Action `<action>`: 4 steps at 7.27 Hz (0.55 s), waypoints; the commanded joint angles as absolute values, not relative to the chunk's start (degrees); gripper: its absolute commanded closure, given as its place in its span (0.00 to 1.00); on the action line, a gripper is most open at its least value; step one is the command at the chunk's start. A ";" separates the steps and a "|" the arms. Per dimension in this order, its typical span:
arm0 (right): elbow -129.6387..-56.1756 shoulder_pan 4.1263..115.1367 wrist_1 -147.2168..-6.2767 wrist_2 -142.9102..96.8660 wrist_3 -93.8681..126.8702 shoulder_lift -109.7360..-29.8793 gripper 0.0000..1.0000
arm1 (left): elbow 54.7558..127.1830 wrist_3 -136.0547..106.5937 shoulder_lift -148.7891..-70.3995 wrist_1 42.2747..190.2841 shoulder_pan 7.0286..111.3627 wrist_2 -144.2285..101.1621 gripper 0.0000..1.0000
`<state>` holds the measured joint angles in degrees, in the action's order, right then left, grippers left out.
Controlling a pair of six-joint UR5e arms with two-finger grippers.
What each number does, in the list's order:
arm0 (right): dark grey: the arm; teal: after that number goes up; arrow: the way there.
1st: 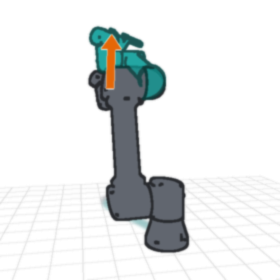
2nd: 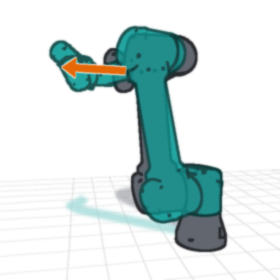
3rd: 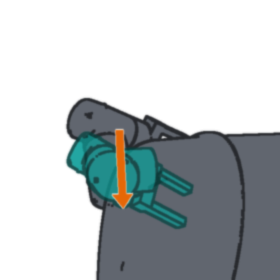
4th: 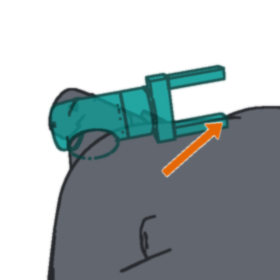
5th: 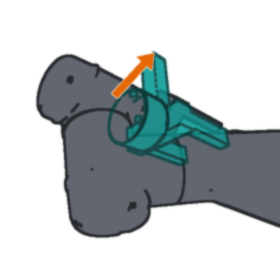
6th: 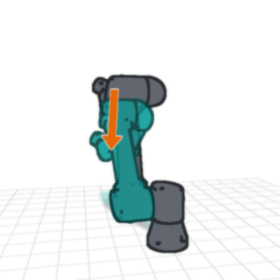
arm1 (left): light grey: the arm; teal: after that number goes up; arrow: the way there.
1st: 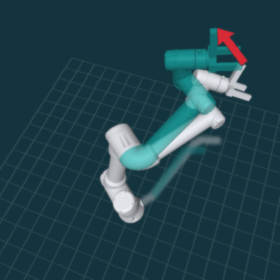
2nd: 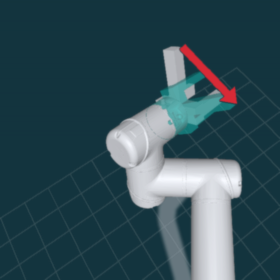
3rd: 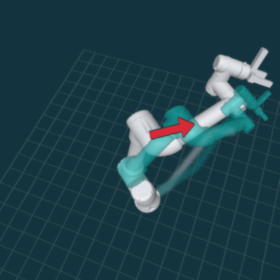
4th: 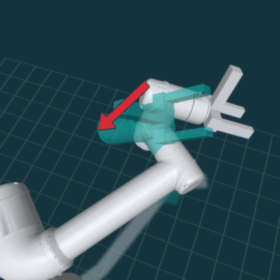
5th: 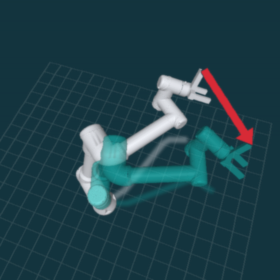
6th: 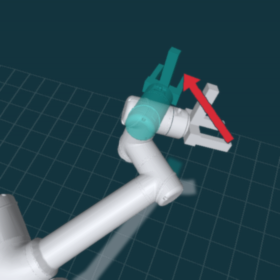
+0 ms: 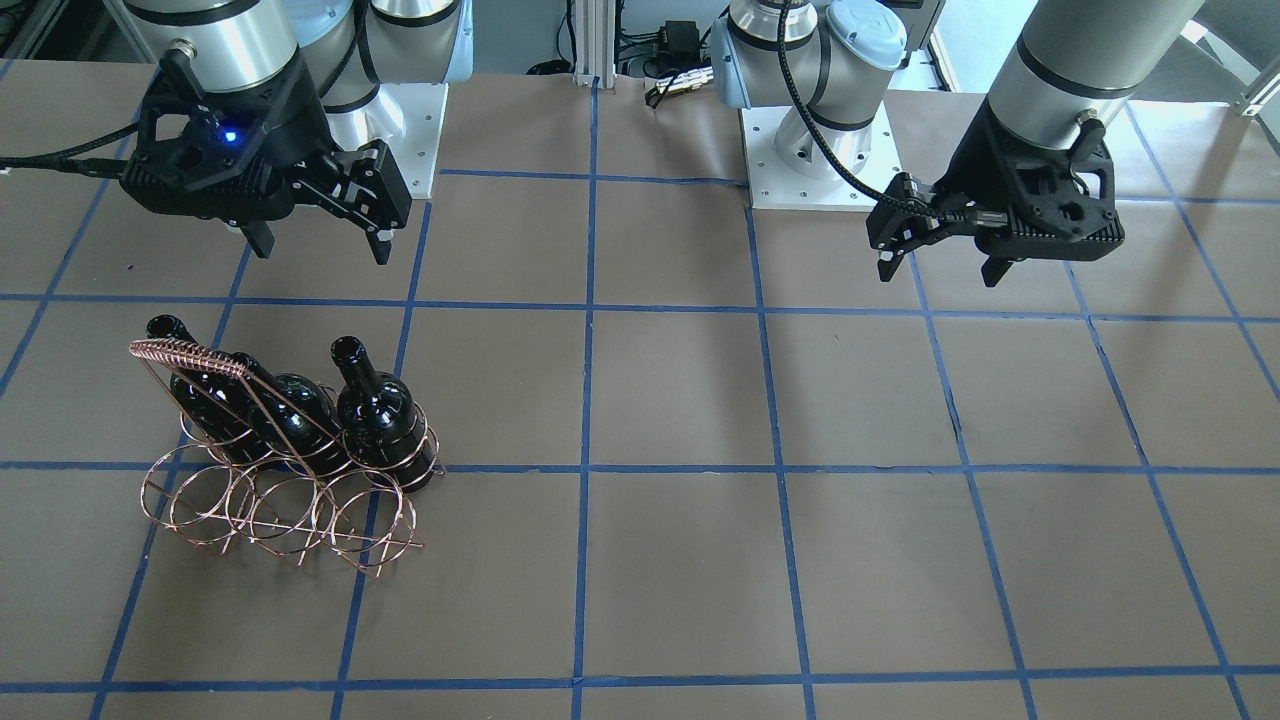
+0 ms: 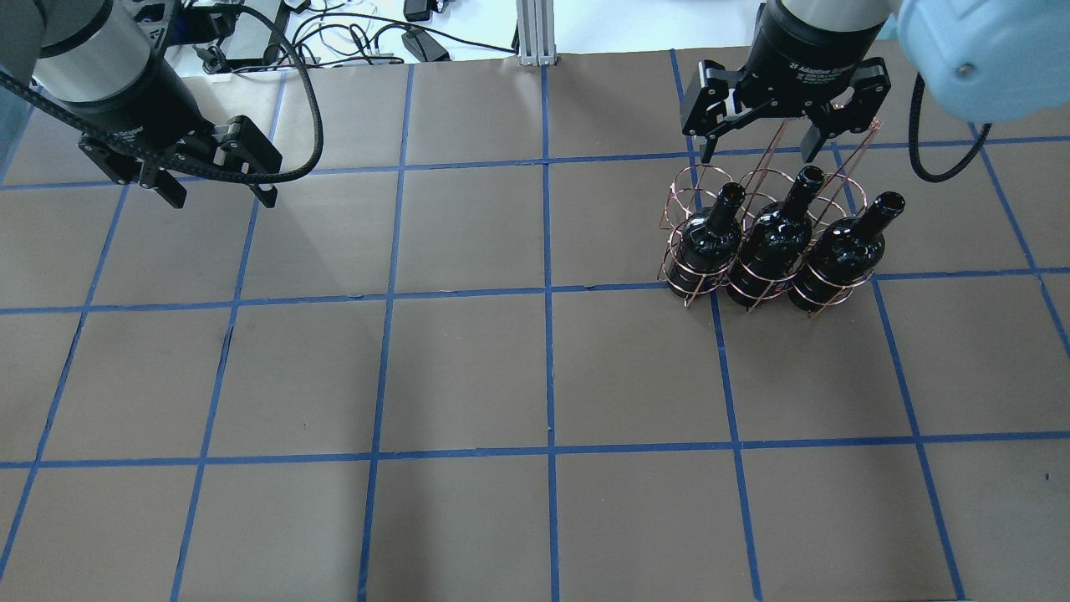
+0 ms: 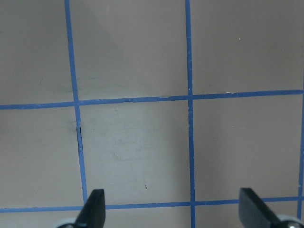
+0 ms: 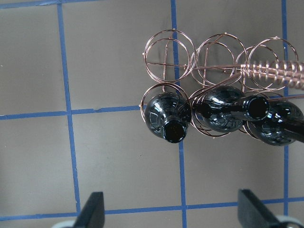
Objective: Place wine into wine basket
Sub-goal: 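Raise the open right gripper away from the rack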
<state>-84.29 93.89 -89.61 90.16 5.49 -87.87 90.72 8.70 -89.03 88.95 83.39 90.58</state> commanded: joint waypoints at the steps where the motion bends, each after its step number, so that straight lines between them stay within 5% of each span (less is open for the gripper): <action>1: -84.20 93.43 -89.56 90.26 2.29 -88.24 0.00 | 90.70 8.70 -89.03 89.30 83.32 90.62 0.00; 4: -84.29 92.90 -88.77 90.44 2.11 -89.82 0.00 | 90.70 8.70 -89.21 89.21 83.23 90.79 0.00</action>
<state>-84.25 93.04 -89.26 90.36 2.18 -89.15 90.71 8.70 -89.16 89.21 83.25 90.75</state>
